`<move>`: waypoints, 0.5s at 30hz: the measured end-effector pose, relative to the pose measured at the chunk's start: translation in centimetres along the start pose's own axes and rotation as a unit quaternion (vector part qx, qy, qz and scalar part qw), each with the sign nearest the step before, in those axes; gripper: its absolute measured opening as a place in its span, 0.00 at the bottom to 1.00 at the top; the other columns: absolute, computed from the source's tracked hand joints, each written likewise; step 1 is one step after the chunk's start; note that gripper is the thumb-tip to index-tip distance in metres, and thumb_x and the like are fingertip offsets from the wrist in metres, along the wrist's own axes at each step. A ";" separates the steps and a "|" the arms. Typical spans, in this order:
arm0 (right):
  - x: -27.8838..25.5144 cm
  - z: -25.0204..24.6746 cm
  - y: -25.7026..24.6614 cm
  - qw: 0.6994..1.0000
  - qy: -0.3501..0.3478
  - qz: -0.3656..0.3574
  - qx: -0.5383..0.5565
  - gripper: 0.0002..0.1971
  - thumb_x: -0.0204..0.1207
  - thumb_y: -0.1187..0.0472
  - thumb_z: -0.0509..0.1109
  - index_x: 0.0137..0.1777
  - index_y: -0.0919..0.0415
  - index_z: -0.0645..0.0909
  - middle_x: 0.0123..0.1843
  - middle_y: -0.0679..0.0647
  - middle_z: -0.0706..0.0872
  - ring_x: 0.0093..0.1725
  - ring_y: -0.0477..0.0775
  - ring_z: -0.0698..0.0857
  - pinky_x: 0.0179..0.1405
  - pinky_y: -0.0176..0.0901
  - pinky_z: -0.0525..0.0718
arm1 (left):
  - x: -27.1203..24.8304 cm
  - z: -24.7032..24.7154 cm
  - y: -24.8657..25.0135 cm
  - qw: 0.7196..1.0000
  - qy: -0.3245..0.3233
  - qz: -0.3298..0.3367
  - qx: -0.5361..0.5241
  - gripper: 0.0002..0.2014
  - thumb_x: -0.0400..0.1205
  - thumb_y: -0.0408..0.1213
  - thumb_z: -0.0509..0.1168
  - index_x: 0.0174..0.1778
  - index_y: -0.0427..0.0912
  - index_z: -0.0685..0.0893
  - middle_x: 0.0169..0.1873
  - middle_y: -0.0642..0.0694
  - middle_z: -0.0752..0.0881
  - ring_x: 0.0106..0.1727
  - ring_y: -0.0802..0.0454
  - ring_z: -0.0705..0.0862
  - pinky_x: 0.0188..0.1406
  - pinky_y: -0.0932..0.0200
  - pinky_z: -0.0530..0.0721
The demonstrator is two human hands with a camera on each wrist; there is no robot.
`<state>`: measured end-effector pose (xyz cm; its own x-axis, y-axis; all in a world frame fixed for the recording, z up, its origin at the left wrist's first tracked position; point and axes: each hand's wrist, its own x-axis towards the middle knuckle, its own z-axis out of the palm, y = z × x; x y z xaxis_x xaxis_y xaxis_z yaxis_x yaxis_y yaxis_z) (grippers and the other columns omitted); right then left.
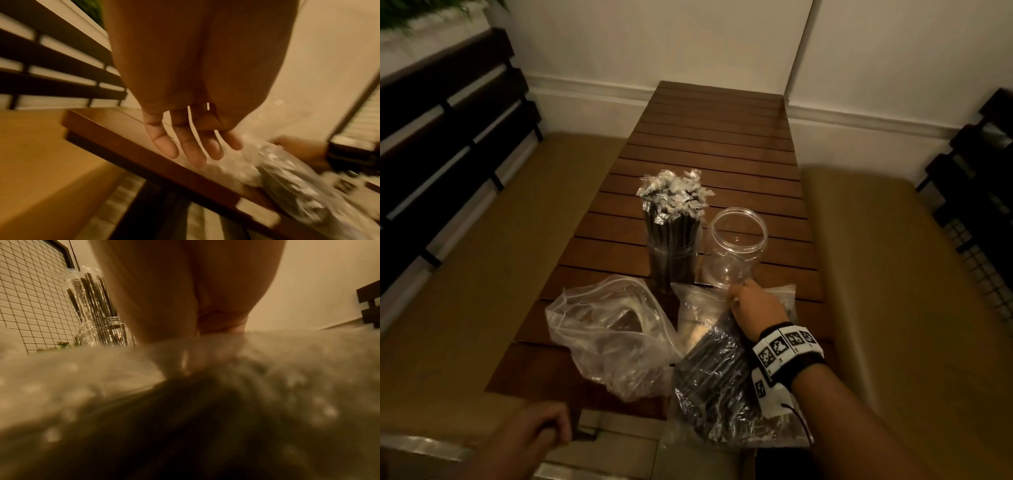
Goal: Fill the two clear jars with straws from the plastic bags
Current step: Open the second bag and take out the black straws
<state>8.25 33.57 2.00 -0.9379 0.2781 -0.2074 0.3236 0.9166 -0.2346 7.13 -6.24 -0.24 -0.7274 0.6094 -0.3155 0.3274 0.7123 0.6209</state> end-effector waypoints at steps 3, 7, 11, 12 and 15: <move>-1.4 -0.9 0.5 1.000 0.013 0.002 0.011 0.08 0.87 0.57 0.64 0.59 0.53 0.83 0.62 0.51 0.77 0.47 0.53 0.85 0.46 0.44 0.83 | 1.0 2.7 5.0 0.997 -0.057 0.045 -0.036 0.12 0.68 0.42 0.61 0.29 0.69 0.83 0.34 0.66 0.87 0.38 0.69 0.85 0.39 0.71 0.80; -4.5 -3.8 1.3 0.999 0.042 0.020 0.020 0.06 0.88 0.53 0.59 0.58 0.49 0.76 0.53 0.46 0.82 0.45 0.47 0.84 0.49 0.46 0.85 | 3.6 3.4 11.7 0.983 -0.092 0.144 -0.064 0.14 0.75 0.33 0.61 0.35 0.62 0.82 0.36 0.66 0.85 0.41 0.66 0.83 0.40 0.75 0.76; -8.4 -7.8 2.3 0.994 0.095 0.060 0.004 0.06 0.88 0.50 0.57 0.51 0.47 0.73 0.36 0.43 0.80 0.33 0.40 0.78 0.34 0.39 0.78 | 6.0 4.0 17.2 0.967 -0.107 0.202 -0.114 0.13 0.78 0.30 0.60 0.44 0.52 0.86 0.37 0.64 0.86 0.41 0.66 0.83 0.41 0.74 0.76; -9.3 -8.8 2.4 0.991 0.118 0.070 0.000 0.06 0.88 0.48 0.58 0.51 0.46 0.74 0.36 0.43 0.80 0.33 0.41 0.79 0.33 0.39 0.78 | 6.3 4.1 18.3 0.963 -0.110 0.208 -0.131 0.12 0.79 0.32 0.60 0.46 0.53 0.86 0.38 0.60 0.87 0.40 0.64 0.84 0.40 0.71 0.78; -11.8 -11.0 2.1 0.980 0.172 0.097 -0.012 0.07 0.86 0.45 0.61 0.51 0.44 0.78 0.40 0.43 0.85 0.35 0.44 0.78 0.27 0.35 0.67 | 7.0 4.3 21.6 0.948 -0.117 0.226 -0.193 0.10 0.83 0.36 0.57 0.53 0.48 0.84 0.40 0.51 0.88 0.41 0.58 0.86 0.42 0.61 0.85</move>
<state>18.64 35.37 14.43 -0.8473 0.5240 0.0868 0.5007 0.8426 -0.1982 11.66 14.88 7.88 -0.3971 0.9145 -0.0778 0.2947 0.2074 0.9328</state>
